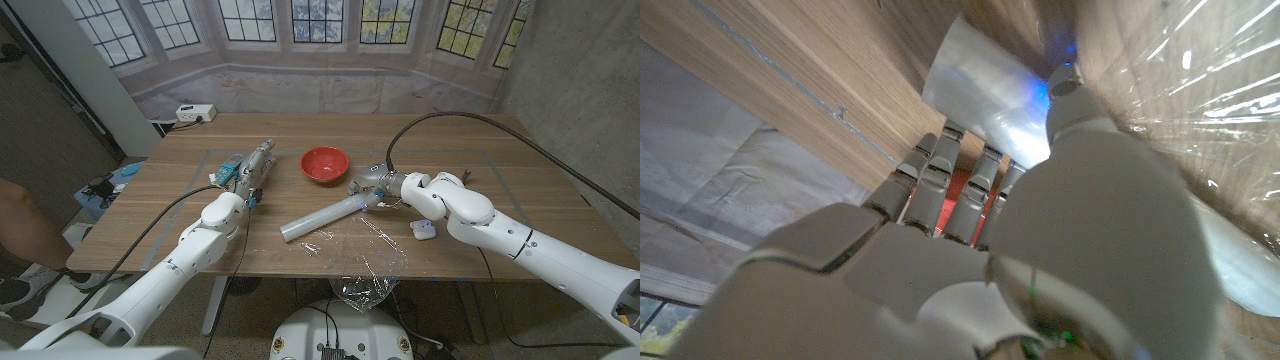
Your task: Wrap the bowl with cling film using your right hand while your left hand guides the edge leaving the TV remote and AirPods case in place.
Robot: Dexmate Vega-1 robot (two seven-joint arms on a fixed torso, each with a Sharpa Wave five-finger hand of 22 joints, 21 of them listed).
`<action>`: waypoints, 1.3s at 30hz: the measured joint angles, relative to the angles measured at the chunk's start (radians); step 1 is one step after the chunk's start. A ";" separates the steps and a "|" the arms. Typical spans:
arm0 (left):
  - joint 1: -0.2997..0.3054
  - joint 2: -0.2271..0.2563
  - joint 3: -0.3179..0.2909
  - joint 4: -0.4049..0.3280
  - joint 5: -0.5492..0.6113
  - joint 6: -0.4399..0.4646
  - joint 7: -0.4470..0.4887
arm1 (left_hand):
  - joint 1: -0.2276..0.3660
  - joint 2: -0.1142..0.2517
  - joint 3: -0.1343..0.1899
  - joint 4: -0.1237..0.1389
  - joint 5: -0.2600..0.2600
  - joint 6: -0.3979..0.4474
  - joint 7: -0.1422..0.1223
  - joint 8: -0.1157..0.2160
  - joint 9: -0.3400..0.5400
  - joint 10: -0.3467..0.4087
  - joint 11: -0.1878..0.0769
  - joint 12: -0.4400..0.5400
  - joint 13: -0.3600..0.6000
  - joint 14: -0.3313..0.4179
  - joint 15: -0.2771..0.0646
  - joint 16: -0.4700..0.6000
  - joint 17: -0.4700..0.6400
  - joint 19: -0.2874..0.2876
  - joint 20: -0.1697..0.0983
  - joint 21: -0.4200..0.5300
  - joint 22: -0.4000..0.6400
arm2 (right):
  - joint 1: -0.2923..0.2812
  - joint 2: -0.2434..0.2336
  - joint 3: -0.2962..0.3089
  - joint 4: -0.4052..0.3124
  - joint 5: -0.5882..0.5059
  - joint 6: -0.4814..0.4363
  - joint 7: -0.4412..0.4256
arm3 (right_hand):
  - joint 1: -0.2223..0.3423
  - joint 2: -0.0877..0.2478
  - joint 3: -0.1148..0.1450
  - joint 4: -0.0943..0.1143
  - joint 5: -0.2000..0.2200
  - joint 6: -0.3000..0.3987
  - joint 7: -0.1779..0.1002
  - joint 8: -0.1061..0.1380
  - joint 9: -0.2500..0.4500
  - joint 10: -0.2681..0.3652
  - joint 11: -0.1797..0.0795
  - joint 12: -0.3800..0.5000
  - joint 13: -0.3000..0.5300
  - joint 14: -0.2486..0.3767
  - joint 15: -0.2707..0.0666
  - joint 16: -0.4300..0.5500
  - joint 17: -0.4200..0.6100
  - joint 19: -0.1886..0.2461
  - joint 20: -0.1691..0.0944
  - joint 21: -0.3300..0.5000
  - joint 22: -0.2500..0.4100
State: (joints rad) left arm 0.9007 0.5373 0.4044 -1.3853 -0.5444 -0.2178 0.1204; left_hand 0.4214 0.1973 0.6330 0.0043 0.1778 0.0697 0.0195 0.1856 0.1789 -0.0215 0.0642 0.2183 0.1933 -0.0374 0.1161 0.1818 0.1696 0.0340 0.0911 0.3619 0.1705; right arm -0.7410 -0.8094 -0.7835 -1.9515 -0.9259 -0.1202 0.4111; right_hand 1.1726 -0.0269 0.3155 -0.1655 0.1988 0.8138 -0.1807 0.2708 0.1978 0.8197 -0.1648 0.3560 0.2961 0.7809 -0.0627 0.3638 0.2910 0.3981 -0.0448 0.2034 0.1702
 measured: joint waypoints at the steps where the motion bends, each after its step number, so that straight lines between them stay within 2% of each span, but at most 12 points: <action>1: 0.000 0.000 0.000 0.000 0.000 0.000 0.000 | 0.000 0.000 0.000 0.000 0.000 0.000 0.000 0.000 0.000 0.000 0.000 0.000 0.000 0.000 0.000 0.000 0.000 0.000 0.000 0.000 0.000 | -0.003 -0.001 0.002 0.001 0.002 0.002 -0.006 | 0.002 -0.002 0.000 0.000 -0.003 0.002 -0.001 0.000 0.000 0.002 0.002 0.000 0.000 0.006 0.001 0.000 0.001 0.007 0.000 0.000 0.000; 7: 0.002 0.000 0.000 0.000 0.001 0.000 0.002 | 0.000 0.000 0.000 0.000 0.000 0.000 0.000 0.000 0.000 0.000 0.000 0.000 0.000 0.000 0.000 0.000 0.000 0.004 0.004 0.000 0.000 | -0.015 -0.003 0.014 0.007 0.019 0.009 -0.040 | 0.013 -0.013 -0.005 0.001 -0.003 0.022 0.001 0.008 -0.001 0.020 0.009 0.000 0.000 0.017 0.007 0.005 0.009 0.029 0.000 0.000 0.000; 19: 0.004 0.000 0.000 -0.001 0.001 0.002 0.004 | 0.000 0.000 0.004 0.004 0.000 0.000 0.000 0.000 0.000 0.000 0.000 0.000 0.000 0.000 0.000 0.000 0.000 0.007 0.000 -0.007 0.000 | -0.039 -0.012 0.033 0.014 0.052 0.013 -0.102 | 0.016 -0.016 -0.012 0.004 -0.007 0.041 0.009 0.008 -0.001 0.045 0.019 0.000 -0.003 0.046 0.003 0.006 0.001 0.057 0.000 0.000 0.000; 26: 0.002 -0.002 0.002 0.002 0.001 0.005 0.004 | 0.000 0.000 0.004 0.004 0.000 0.000 0.000 0.000 0.000 0.000 0.000 0.000 0.000 0.000 0.000 0.000 0.000 0.007 0.000 -0.011 0.000 | -0.051 -0.017 0.045 0.008 0.069 0.013 -0.128 | 0.018 -0.018 -0.013 0.004 -0.011 0.041 0.010 0.008 -0.001 0.049 0.023 0.000 -0.016 0.052 0.001 -0.006 -0.008 0.066 -0.002 0.000 0.000; 29: 0.001 -0.003 0.003 0.004 0.001 0.006 0.004 | 0.000 0.000 0.004 0.004 0.000 0.000 0.000 0.000 0.000 0.000 0.000 0.000 0.000 0.000 0.000 0.000 0.000 0.007 0.000 -0.011 0.000 | -0.057 -0.020 0.052 0.004 0.078 0.013 -0.143 | 0.018 -0.018 -0.016 0.004 -0.015 0.052 0.020 0.006 -0.004 0.058 0.025 0.000 -0.016 0.064 -0.012 -0.009 -0.010 0.071 0.000 0.000 0.000; 39: -0.005 -0.007 0.006 0.012 -0.002 0.009 0.000 | 0.000 0.000 0.004 0.004 0.000 0.000 0.000 0.000 0.000 0.000 0.000 0.000 0.000 0.000 0.000 0.000 0.000 0.007 0.000 -0.014 0.000 | -0.073 -0.031 0.072 -0.012 0.105 0.013 -0.180 | 0.018 -0.018 -0.018 0.004 -0.015 0.055 0.024 0.002 -0.005 0.062 0.026 -0.002 -0.016 0.067 -0.011 -0.010 -0.013 0.071 0.000 0.000 0.000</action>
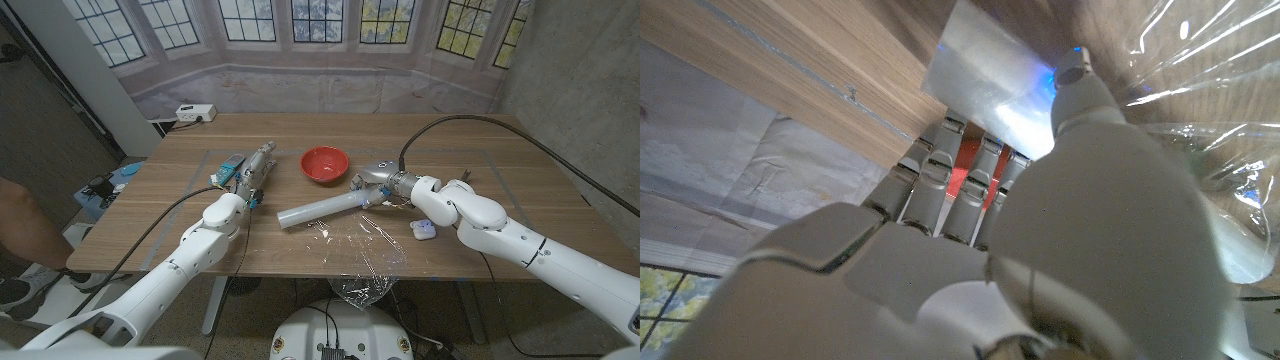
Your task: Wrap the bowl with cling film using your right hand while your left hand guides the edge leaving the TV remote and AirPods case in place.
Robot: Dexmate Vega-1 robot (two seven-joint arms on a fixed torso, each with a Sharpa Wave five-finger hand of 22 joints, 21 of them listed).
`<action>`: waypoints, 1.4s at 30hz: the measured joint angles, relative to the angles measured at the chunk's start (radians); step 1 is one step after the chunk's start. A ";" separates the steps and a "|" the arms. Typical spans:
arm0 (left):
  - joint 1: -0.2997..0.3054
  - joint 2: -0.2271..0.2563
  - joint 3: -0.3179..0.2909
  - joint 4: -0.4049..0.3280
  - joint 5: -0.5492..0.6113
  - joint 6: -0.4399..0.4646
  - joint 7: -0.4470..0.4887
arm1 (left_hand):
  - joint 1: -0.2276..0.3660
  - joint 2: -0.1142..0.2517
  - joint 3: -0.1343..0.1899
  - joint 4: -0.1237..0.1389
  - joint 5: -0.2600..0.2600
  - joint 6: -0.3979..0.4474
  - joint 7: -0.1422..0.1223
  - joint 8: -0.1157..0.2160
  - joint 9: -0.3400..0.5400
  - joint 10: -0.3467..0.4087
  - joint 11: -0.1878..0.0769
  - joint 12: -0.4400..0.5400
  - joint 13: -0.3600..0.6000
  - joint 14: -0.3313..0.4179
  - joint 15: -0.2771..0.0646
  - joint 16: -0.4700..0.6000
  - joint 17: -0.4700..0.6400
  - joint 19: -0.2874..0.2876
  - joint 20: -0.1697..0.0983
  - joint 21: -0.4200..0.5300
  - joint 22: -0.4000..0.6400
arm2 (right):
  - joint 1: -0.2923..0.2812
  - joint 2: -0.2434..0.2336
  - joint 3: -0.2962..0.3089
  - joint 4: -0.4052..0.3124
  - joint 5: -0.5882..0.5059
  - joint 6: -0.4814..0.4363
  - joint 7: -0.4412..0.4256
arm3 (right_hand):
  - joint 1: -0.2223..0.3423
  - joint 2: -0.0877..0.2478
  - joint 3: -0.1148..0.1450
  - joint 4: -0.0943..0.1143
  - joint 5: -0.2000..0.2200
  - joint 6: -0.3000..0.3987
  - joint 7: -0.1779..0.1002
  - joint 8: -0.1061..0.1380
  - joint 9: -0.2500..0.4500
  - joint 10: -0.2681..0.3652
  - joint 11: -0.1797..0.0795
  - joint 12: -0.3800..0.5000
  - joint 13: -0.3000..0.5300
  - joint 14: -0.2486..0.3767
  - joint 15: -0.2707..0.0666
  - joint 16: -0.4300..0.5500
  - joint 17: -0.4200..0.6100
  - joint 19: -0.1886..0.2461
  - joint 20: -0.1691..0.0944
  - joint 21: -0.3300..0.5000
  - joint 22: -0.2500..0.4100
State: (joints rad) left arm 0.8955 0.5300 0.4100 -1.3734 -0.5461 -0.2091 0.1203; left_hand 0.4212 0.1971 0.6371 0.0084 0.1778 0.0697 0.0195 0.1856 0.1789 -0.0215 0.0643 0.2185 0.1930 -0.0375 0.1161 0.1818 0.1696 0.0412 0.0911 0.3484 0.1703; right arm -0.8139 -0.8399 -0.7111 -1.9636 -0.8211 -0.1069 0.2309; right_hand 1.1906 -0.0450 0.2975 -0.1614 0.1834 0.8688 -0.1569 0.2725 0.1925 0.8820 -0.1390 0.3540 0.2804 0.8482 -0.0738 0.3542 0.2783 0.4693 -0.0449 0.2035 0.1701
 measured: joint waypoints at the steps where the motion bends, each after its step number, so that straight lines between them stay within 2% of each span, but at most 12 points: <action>1: -0.001 0.000 0.000 0.001 0.000 0.000 0.000 | 0.000 0.000 0.000 0.000 0.000 0.000 0.000 0.000 0.000 0.000 0.000 0.000 0.000 0.000 0.000 0.000 0.000 0.000 0.000 -0.001 0.000 | -0.003 -0.002 0.003 -0.003 0.004 0.001 -0.005 | 0.000 0.000 0.000 0.000 -0.002 0.000 0.000 -0.001 0.000 0.001 0.001 -0.003 0.000 0.000 0.000 0.000 0.000 0.000 0.000 0.000 0.000; 23: -0.003 0.002 0.000 0.003 -0.001 0.000 -0.003 | 0.000 0.000 0.003 0.003 0.000 0.000 0.000 0.000 0.005 0.006 0.005 0.000 0.000 0.000 0.000 0.000 0.000 0.004 0.004 -0.005 0.000 | -0.025 -0.012 0.041 -0.042 0.036 0.006 -0.062 | -0.001 0.001 -0.008 0.000 0.001 0.002 0.002 -0.011 0.005 0.011 0.004 -0.015 0.001 0.015 0.005 -0.007 -0.002 0.014 0.001 0.000 0.000; 26: -0.003 0.003 0.000 0.000 0.002 -0.001 -0.003 | 0.000 0.000 0.003 0.003 0.000 0.000 0.000 0.000 0.005 0.006 0.005 0.000 0.000 0.000 0.000 0.000 0.000 0.004 0.004 -0.008 0.000 | -0.027 -0.012 0.046 -0.045 0.038 0.006 -0.066 | -0.001 0.001 -0.008 0.000 0.001 0.011 0.011 -0.017 0.005 0.011 0.004 -0.015 0.002 0.018 0.004 -0.007 -0.002 0.022 -0.003 0.000 0.000; 39: 0.001 0.014 -0.004 -0.026 0.016 -0.002 0.008 | 0.000 0.000 0.005 0.005 0.000 0.004 0.004 0.000 0.005 0.005 0.005 0.000 0.000 0.000 0.000 0.000 0.000 0.004 0.004 -0.012 0.000 | -0.030 -0.002 0.061 -0.055 0.049 0.005 -0.091 | -0.001 0.001 -0.017 0.000 0.000 0.014 0.014 -0.017 0.005 0.020 0.006 -0.020 0.003 0.028 0.000 -0.011 -0.002 0.023 -0.002 0.000 0.000; 42: 0.005 0.022 -0.007 -0.052 0.020 -0.002 0.012 | 0.005 -0.005 0.006 0.006 0.000 0.004 0.004 0.000 0.005 0.005 0.005 0.000 0.000 0.000 0.000 0.000 0.000 0.004 0.004 -0.012 0.000 | -0.025 0.003 0.064 -0.054 0.060 -0.001 -0.102 | -0.001 0.001 -0.017 0.000 -0.003 0.014 0.014 -0.017 0.005 0.020 0.006 -0.023 0.004 0.028 0.000 -0.011 -0.003 0.025 0.000 0.000 0.000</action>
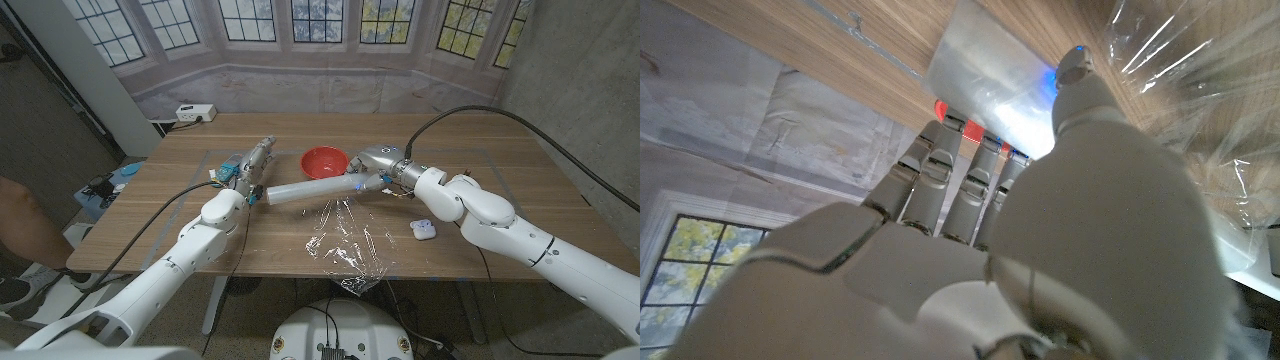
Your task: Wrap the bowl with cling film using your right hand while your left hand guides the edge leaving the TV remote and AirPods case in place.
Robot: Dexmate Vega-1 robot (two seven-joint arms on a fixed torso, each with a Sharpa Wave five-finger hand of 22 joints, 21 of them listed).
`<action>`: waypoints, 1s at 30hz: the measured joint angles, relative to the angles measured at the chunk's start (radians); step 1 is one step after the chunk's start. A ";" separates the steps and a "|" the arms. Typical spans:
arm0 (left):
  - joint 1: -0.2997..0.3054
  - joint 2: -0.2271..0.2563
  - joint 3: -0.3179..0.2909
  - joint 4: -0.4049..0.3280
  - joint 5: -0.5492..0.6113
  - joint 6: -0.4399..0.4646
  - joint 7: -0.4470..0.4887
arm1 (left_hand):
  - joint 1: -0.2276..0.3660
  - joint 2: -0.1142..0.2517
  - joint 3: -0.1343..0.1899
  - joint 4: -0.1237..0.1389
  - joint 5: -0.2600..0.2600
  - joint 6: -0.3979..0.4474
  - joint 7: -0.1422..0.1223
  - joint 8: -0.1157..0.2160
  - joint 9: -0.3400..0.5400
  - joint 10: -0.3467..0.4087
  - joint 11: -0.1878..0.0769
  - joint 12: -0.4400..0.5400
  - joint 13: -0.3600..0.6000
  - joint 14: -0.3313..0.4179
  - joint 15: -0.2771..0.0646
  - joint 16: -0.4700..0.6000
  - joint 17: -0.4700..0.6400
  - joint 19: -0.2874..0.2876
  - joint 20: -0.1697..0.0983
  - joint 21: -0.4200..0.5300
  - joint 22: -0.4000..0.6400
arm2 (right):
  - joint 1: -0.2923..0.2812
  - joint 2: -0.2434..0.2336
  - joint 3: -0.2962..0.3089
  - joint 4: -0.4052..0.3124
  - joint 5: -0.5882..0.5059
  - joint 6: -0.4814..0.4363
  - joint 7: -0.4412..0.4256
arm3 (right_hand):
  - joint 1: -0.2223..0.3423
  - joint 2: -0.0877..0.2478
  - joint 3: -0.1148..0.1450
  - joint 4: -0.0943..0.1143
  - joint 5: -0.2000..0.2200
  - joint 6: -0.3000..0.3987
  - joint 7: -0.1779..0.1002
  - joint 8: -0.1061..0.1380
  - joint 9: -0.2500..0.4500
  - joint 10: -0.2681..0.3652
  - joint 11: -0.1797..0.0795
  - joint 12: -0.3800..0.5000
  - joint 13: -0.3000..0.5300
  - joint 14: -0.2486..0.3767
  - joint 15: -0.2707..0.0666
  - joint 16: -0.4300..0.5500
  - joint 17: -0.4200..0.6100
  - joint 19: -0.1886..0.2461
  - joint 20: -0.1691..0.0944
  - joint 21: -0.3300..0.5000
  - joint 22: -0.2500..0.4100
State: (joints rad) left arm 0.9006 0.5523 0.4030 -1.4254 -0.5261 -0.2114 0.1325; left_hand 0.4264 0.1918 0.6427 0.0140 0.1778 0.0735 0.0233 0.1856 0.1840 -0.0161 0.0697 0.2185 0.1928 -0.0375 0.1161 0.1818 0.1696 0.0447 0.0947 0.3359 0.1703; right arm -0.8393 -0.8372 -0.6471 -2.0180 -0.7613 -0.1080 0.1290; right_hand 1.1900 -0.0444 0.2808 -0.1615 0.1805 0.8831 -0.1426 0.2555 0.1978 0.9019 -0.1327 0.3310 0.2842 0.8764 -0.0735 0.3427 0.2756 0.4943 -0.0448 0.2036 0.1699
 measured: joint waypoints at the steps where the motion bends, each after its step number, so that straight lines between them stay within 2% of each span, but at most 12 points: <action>1: 0.001 0.001 -0.001 -0.004 0.000 0.000 0.001 | 0.000 0.000 0.000 0.000 0.000 0.000 0.000 0.000 0.000 0.000 0.000 0.000 0.000 0.000 0.000 0.000 0.000 0.000 0.000 0.000 0.000 | 0.002 0.001 0.001 0.001 0.002 -0.001 -0.002 | 0.000 0.000 0.000 0.000 0.000 0.000 0.000 0.000 0.000 0.000 0.000 0.000 0.000 0.000 0.000 0.000 -0.002 0.000 0.000 0.000 0.000; 13: 0.008 0.006 -0.004 -0.020 0.001 0.000 0.019 | 0.000 0.000 0.000 0.000 0.000 0.007 0.000 0.000 0.000 0.000 0.000 0.000 0.000 0.000 0.000 0.000 0.000 0.000 0.000 0.000 0.000 | 0.028 0.014 0.001 0.029 0.007 -0.005 -0.007 | 0.000 0.000 -0.001 -0.001 -0.003 0.000 0.000 -0.003 0.000 0.000 0.000 -0.004 0.004 0.003 0.000 -0.007 0.002 0.006 -0.005 0.000 0.000; 14: 0.032 0.017 -0.015 -0.058 0.001 0.000 0.022 | 0.000 0.000 0.000 0.000 0.000 0.007 0.000 0.000 0.000 0.000 0.000 0.000 0.000 0.000 0.000 0.000 0.000 0.000 0.000 0.000 0.000 | 0.033 0.016 -0.001 0.033 0.009 -0.008 -0.014 | 0.000 0.000 -0.001 -0.001 -0.003 0.000 0.000 -0.003 0.000 0.000 0.000 -0.004 0.007 0.003 0.000 -0.007 0.002 0.006 -0.005 0.000 0.000; 17: 0.032 0.017 -0.015 -0.058 0.000 0.001 0.032 | 0.001 0.002 0.000 0.000 0.000 0.007 0.000 0.000 0.000 0.000 0.000 0.000 0.000 0.000 0.000 0.000 0.000 0.000 0.000 0.000 0.000 | 0.039 0.018 -0.006 0.040 0.009 -0.008 -0.014 | 0.000 0.000 -0.001 -0.001 0.001 0.000 0.000 -0.006 0.000 0.000 0.000 -0.005 0.007 0.004 0.000 -0.008 0.002 0.005 -0.005 0.000 0.000; 18: 0.056 0.027 -0.026 -0.086 0.000 0.002 0.035 | 0.002 0.002 0.000 0.000 0.000 0.007 0.000 0.000 0.000 0.000 0.000 0.000 0.000 0.000 0.000 0.000 0.000 0.002 0.002 -0.005 0.000 | 0.041 0.019 -0.007 0.042 0.005 -0.009 -0.016 | 0.000 0.000 -0.001 -0.001 0.001 0.000 0.000 -0.006 0.000 0.000 0.000 -0.005 0.007 0.004 0.000 -0.008 0.002 0.005 -0.005 0.000 0.000; 30: 0.142 0.057 -0.063 -0.179 -0.007 0.005 0.083 | 0.003 0.003 0.000 0.000 0.000 0.012 0.005 0.000 0.000 0.013 0.002 0.000 0.000 0.011 0.000 0.000 0.000 0.011 0.000 -0.011 0.000 | 0.068 0.028 -0.019 0.063 -0.006 -0.015 -0.020 | 0.000 0.000 -0.008 0.000 0.002 0.004 0.004 -0.014 0.000 0.000 -0.001 -0.007 0.009 0.007 -0.003 -0.012 0.005 0.005 -0.005 0.000 0.000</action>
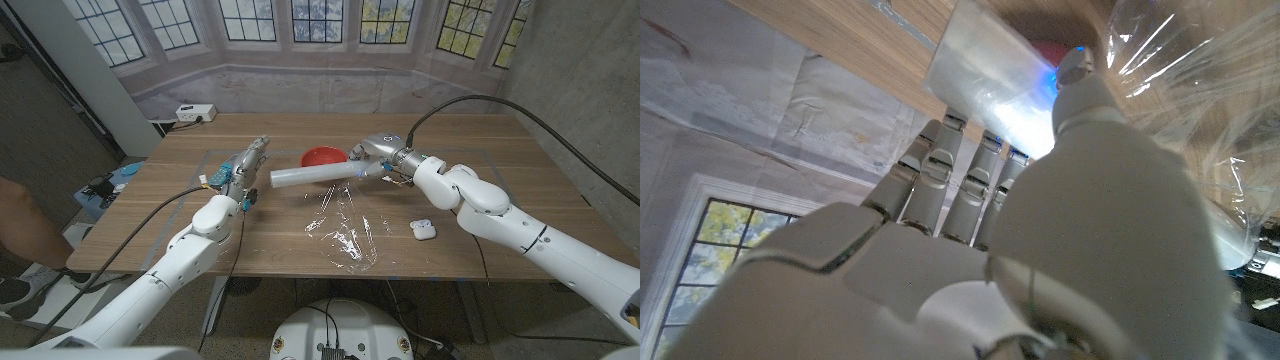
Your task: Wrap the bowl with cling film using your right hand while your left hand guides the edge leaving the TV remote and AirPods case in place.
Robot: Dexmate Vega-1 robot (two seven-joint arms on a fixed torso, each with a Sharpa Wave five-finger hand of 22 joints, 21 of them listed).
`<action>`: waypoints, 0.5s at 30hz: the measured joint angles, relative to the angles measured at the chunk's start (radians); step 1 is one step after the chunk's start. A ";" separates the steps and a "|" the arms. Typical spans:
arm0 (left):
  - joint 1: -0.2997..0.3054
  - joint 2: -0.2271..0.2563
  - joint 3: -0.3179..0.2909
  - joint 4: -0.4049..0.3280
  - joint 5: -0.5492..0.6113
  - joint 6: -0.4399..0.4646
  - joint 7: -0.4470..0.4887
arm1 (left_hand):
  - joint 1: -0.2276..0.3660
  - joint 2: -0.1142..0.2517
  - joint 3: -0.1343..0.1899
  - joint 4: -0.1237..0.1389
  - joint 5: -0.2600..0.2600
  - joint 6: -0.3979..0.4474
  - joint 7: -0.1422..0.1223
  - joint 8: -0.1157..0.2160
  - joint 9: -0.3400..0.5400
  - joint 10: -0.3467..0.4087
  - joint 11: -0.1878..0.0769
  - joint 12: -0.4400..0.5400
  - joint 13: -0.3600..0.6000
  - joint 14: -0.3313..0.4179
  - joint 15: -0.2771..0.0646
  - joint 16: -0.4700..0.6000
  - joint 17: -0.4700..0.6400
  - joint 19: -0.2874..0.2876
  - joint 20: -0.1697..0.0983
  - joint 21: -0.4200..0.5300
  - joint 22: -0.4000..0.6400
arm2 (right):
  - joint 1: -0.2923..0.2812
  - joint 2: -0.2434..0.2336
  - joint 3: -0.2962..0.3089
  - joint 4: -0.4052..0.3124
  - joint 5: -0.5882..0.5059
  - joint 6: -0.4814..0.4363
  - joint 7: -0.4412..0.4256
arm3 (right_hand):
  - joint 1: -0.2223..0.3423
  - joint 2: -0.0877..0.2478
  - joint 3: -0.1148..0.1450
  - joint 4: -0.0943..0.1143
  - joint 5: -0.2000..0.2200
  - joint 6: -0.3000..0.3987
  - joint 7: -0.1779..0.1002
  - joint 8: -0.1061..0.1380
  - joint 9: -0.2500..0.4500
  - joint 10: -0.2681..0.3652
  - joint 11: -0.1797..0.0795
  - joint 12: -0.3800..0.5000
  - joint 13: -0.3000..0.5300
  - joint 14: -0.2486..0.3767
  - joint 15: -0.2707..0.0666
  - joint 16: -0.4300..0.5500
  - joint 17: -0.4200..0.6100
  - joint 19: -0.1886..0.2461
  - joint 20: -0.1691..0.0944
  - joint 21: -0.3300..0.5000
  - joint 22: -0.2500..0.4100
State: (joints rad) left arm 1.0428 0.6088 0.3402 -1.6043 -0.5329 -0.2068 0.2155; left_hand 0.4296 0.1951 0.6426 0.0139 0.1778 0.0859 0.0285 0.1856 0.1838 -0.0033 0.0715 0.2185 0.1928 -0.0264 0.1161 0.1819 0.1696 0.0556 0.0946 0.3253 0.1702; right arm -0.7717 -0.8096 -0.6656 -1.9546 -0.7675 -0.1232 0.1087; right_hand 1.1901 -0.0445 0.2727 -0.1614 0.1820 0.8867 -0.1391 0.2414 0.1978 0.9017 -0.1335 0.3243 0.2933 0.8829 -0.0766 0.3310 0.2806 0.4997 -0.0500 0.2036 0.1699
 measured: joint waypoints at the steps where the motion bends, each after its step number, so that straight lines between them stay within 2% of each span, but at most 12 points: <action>1: 0.012 0.004 -0.005 -0.014 0.000 0.000 0.000 | 0.000 0.000 0.000 0.000 0.000 0.000 0.000 0.000 0.000 0.000 0.000 0.000 0.000 0.000 0.000 0.000 0.000 0.000 0.000 0.000 0.000 | 0.000 0.000 0.000 0.000 0.000 0.000 0.000 | 0.000 0.000 0.000 0.000 0.000 0.000 0.000 0.000 0.000 0.000 0.000 0.000 0.000 0.000 0.000 0.000 0.000 0.000 0.000 0.000 0.000; 15: 0.106 0.032 -0.044 -0.116 0.001 0.001 0.044 | 0.004 -0.004 0.000 0.000 0.000 0.007 0.007 0.000 0.000 0.009 0.002 0.000 0.000 0.000 0.000 0.000 0.000 0.005 0.005 -0.004 0.000 | 0.016 0.001 -0.002 0.009 0.003 -0.004 -0.001 | 0.001 -0.001 -0.006 0.000 -0.001 0.007 0.007 -0.003 0.000 0.010 0.003 -0.009 0.000 0.005 -0.001 -0.003 0.002 0.003 0.003 0.000 0.000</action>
State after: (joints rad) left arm 1.1487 0.6409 0.2963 -1.7208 -0.5322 -0.2055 0.2594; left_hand 0.4336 0.1910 0.6426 0.0139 0.1778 0.0932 0.0359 0.1856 0.1838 0.0056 0.0732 0.2185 0.1927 -0.0266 0.1161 0.1818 0.1696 0.0609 0.1001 0.3214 0.1702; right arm -0.7554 -0.8087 -0.6677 -1.9454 -0.7645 -0.1269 0.1074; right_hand 1.1915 -0.0459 0.2670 -0.1614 0.1805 0.8938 -0.1321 0.2381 0.1978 0.9116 -0.1303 0.3156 0.2935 0.8874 -0.0776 0.3282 0.2823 0.5032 -0.0466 0.2036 0.1699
